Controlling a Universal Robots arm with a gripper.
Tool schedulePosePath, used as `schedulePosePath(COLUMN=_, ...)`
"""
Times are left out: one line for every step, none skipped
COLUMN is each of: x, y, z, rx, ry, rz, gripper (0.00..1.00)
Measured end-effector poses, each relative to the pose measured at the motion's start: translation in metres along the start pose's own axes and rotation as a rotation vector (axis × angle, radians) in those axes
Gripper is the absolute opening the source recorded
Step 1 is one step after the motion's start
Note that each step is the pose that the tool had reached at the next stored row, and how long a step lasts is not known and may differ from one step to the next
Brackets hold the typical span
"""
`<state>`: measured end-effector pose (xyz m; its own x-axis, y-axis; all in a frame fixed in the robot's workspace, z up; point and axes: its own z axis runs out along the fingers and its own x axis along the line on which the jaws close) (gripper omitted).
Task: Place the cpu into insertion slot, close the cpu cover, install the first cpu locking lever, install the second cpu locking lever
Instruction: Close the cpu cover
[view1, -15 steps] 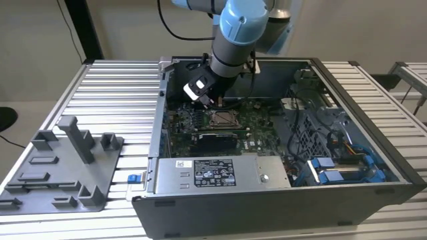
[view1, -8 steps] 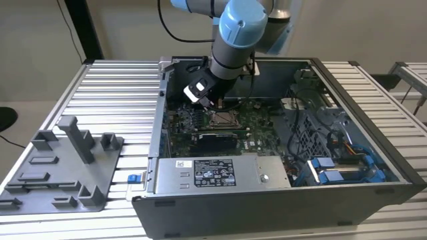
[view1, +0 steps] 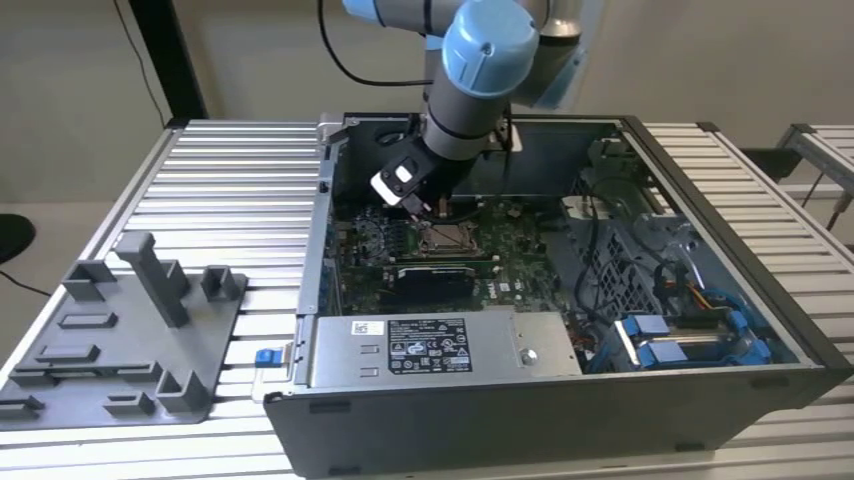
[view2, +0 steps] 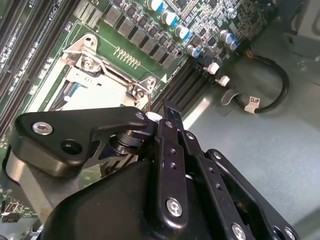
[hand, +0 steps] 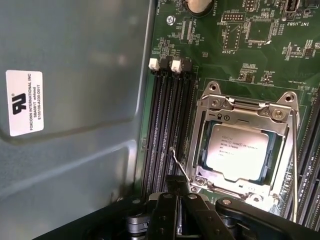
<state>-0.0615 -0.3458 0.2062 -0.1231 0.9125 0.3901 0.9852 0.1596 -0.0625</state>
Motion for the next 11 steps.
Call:
schedulePosePath(x=-0.0001, y=0.0008, z=0.0001, rx=0.0000, ry=0.0000, rz=0.000, gripper=0.00)
schedulePosePath(x=-0.0002, y=0.0014, z=0.0001, rx=0.0001, ry=-0.0001, rz=0.000, gripper=0.00)
schedulePosePath(x=-0.0003, y=0.0018, z=0.0001, rx=0.0001, ry=-0.0002, rz=0.000, gripper=0.00)
schedulePosePath(x=-0.0005, y=0.0022, z=0.0004, rx=0.0001, ry=-0.0002, rz=0.000, gripper=0.00)
schedulePosePath(x=-0.0006, y=0.0025, z=0.0007, rx=0.0000, ry=-0.0001, rz=0.000, gripper=0.00)
schedulePosePath(x=-0.0009, y=0.0030, z=0.0010, rx=0.0000, ry=-0.0002, rz=0.000, gripper=0.00)
schedulePosePath(x=-0.0011, y=0.0036, z=0.0012, rx=0.0001, ry=-0.0003, rz=0.000, gripper=0.00)
schedulePosePath(x=-0.0013, y=0.0044, z=0.0014, rx=0.0002, ry=-0.0004, rz=0.000, gripper=0.00)
schedulePosePath(x=-0.0015, y=0.0052, z=0.0015, rx=0.0002, ry=-0.0005, rz=0.000, gripper=0.00)
schedulePosePath(x=-0.0017, y=0.0063, z=0.0015, rx=0.0003, ry=-0.0005, rz=0.000, gripper=0.00)
schedulePosePath(x=-0.0019, y=0.0072, z=0.0016, rx=0.0002, ry=-0.0004, rz=0.000, gripper=0.00)
